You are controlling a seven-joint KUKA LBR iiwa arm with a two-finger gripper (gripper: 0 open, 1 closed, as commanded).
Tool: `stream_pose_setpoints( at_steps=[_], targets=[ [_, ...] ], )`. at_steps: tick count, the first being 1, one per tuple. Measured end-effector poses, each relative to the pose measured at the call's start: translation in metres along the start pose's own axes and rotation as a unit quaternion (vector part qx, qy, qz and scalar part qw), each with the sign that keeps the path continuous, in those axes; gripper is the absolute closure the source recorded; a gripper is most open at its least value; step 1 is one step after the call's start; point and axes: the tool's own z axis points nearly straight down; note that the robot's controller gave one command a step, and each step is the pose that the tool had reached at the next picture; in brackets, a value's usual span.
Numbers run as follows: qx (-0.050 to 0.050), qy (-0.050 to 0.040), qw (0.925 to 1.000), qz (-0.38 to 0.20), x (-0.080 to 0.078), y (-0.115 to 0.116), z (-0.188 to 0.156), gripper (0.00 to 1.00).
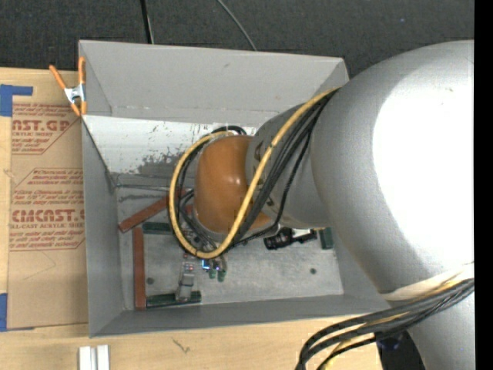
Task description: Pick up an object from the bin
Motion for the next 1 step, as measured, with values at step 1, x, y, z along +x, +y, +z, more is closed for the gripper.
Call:
stream_pose_setpoints(
  at_steps=[1],
  targets=[
    [0.001,0.0030,1.0000,-0.007,-0.0343,-0.0369,-0.0462,0.00]
  ],
)
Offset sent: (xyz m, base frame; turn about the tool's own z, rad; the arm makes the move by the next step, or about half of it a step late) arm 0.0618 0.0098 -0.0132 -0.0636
